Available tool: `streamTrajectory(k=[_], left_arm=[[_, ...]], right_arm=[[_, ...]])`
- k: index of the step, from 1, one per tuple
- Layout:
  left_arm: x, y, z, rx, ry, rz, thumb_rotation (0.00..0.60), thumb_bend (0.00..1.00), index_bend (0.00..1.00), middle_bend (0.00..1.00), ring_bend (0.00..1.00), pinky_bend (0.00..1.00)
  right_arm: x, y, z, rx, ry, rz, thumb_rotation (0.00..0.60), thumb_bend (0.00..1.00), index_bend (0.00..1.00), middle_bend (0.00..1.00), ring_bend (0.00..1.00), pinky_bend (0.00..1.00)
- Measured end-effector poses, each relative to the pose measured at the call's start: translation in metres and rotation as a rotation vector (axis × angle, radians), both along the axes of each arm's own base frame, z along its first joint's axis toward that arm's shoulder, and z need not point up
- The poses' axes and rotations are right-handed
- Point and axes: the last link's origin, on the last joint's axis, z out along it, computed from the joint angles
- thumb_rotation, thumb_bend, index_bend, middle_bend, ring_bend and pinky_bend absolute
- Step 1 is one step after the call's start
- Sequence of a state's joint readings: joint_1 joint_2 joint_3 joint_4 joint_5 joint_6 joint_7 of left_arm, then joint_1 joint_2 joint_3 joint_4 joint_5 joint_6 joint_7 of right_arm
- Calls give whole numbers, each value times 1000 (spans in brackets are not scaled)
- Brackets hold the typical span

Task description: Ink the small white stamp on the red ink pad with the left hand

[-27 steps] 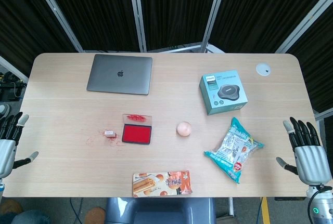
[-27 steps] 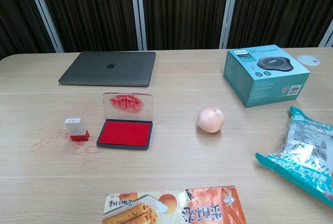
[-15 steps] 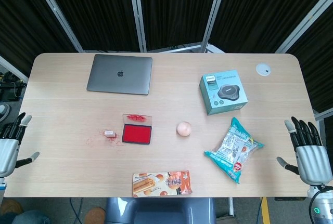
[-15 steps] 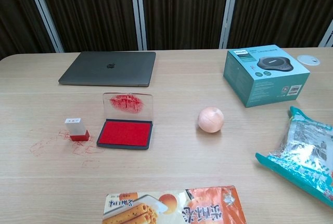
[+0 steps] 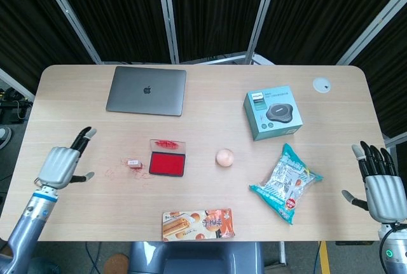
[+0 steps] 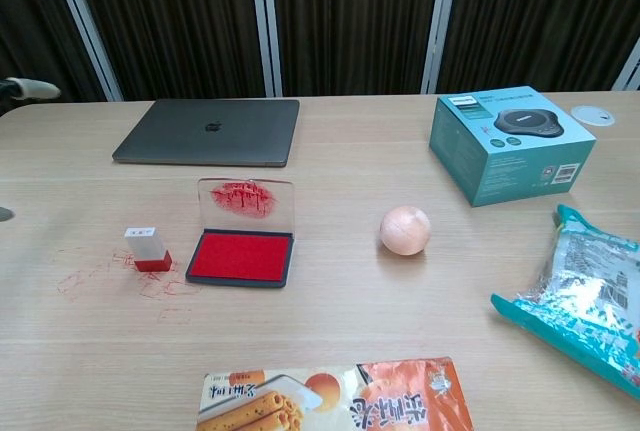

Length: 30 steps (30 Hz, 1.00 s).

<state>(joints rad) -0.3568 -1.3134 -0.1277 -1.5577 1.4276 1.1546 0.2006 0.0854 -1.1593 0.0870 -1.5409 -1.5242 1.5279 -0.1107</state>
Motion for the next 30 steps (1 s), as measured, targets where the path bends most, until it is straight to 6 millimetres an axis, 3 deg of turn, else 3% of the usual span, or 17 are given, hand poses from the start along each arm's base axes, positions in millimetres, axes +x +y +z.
streamTrajectory(k=[9, 16, 30], left_arm=[[29, 18, -46, -111, -29, 36, 600, 0, 224, 315, 877, 854], [35, 23, -64, -139, 15, 56, 600, 79, 313, 358, 876, 854], [36, 32, -94, -150, 66, 81, 600, 225, 359, 408, 876, 855]], right_arm=[[-6, -1, 0, 3, 6, -33, 600, 0, 0, 0, 0, 0], [-9, -2, -1, 16, 7, -48, 600, 0, 0, 0, 0, 0], [-14, -5, -1, 24, 7, -73, 600, 0, 0, 0, 0, 0]])
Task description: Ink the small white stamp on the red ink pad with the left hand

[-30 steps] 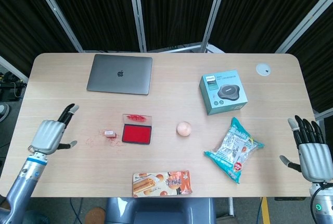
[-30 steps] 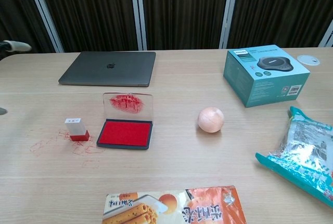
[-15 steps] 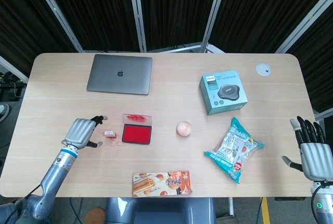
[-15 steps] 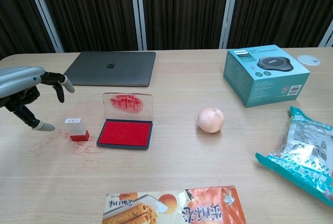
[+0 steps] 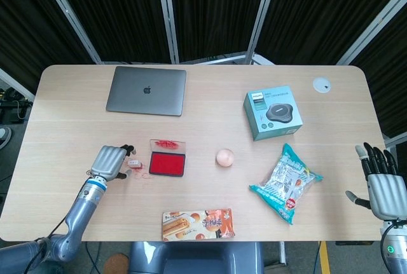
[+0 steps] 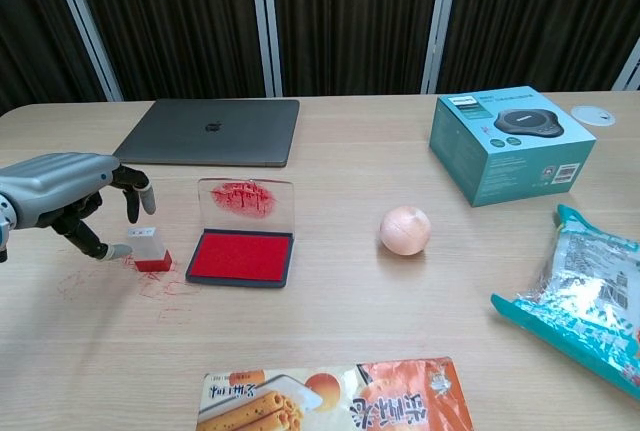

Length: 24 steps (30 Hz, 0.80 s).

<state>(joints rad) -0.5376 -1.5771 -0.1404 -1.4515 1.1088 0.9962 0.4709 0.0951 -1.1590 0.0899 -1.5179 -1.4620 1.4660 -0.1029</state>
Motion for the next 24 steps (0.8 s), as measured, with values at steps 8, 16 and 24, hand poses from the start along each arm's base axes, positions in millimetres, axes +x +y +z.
streamTrajectory(k=[8, 16, 24], left_arm=[[3, 2, -4, 4, 0, 11, 600, 257, 371, 439, 874, 854], [5, 3, -10, -5, 17, 24, 600, 319, 396, 455, 872, 854], [6, 5, -14, -5, 28, 24, 600, 324, 420, 462, 869, 853]], right_arm=[[-2, -1, 1, 3, -5, -9, 600, 0, 0, 0, 0, 0], [-2, -1, 1, 5, -10, -14, 600, 0, 0, 0, 0, 0], [-4, -2, 2, 6, -11, -22, 600, 0, 0, 0, 0, 0]])
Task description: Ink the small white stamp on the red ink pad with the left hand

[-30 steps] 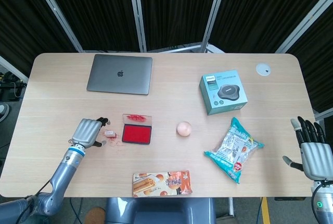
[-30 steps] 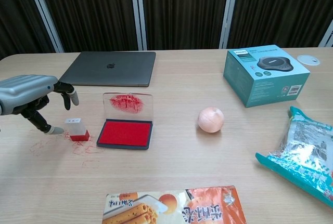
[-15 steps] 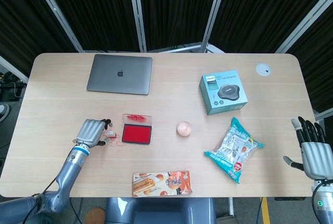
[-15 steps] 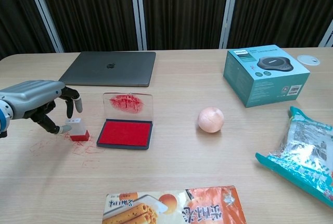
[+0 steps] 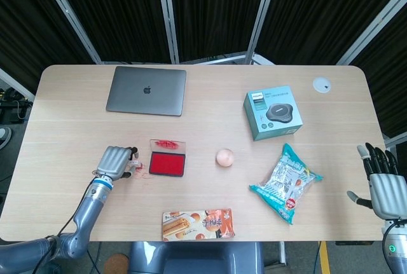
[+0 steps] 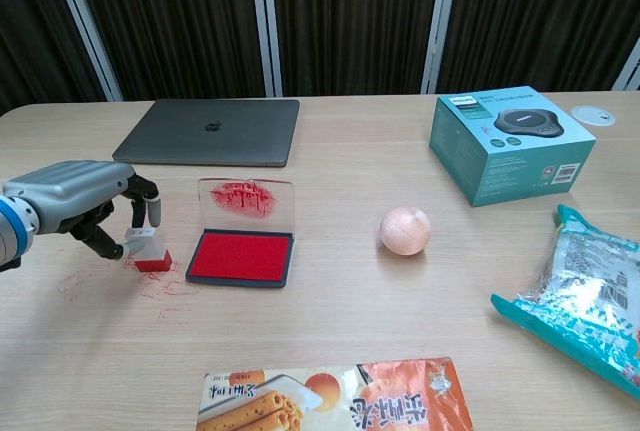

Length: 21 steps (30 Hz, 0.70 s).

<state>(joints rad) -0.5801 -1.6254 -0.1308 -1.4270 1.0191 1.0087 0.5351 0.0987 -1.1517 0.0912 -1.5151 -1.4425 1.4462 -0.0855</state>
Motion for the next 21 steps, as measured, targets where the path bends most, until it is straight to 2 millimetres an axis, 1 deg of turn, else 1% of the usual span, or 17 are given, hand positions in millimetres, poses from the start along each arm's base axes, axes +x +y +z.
streamTrajectory(k=[15, 21], left_arm=[[-1, 2, -4, -6, 9, 3, 600, 327, 493, 515, 868, 852], [0, 3, -4, -7, 7, 5, 600, 358, 517, 533, 868, 852]], right_arm=[[-2, -1, 0, 1, -1, -9, 600, 0, 0, 0, 0, 0], [-2, -1, 0, 1, -1, -10, 600, 0, 0, 0, 0, 0]])
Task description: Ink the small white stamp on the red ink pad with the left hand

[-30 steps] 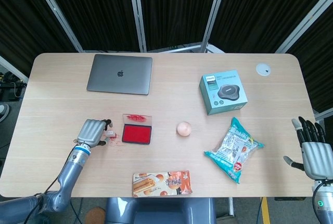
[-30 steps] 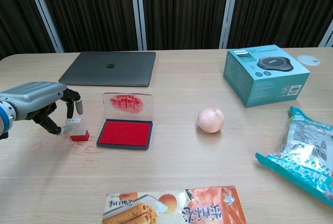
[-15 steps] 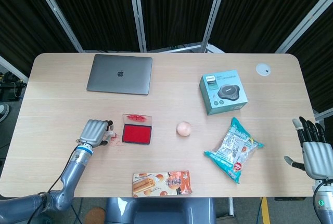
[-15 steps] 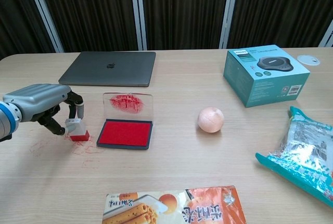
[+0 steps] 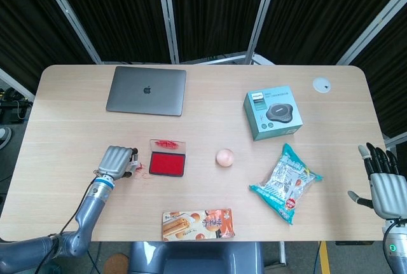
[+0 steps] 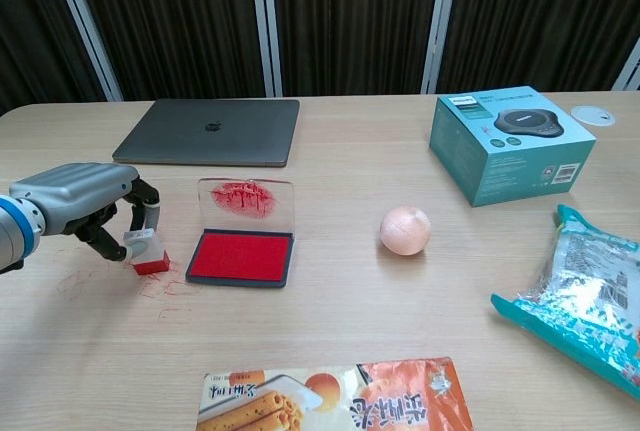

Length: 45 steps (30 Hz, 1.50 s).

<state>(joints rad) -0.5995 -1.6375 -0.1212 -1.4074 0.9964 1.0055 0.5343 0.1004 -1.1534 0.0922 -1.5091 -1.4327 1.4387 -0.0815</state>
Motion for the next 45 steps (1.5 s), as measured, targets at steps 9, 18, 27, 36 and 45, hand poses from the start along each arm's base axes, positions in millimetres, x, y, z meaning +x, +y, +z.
streamTrajectory(k=[9, 18, 27, 36, 45], left_arm=[[6, 1, 7, 6, -47, 5, 600, 361, 545, 553, 868, 852], [31, 8, 24, 2, -135, -26, 600, 358, 553, 564, 868, 852], [66, 24, 11, -59, -170, -47, 600, 359, 561, 569, 868, 852], [77, 30, -8, -108, -164, -39, 600, 359, 566, 572, 868, 852], [74, 30, -18, -125, -168, -22, 600, 361, 569, 576, 868, 852]], right_arm=[[-1, 0, 0, 0, -3, -4, 600, 0, 0, 0, 0, 0], [-2, -1, 0, -3, 2, -14, 600, 0, 0, 0, 0, 0], [-8, -6, 4, -20, 7, -41, 600, 0, 0, 0, 0, 0], [-11, -8, 4, -25, 10, -54, 600, 0, 0, 0, 0, 0], [-13, -9, 4, -25, 11, -62, 600, 0, 0, 0, 0, 0]])
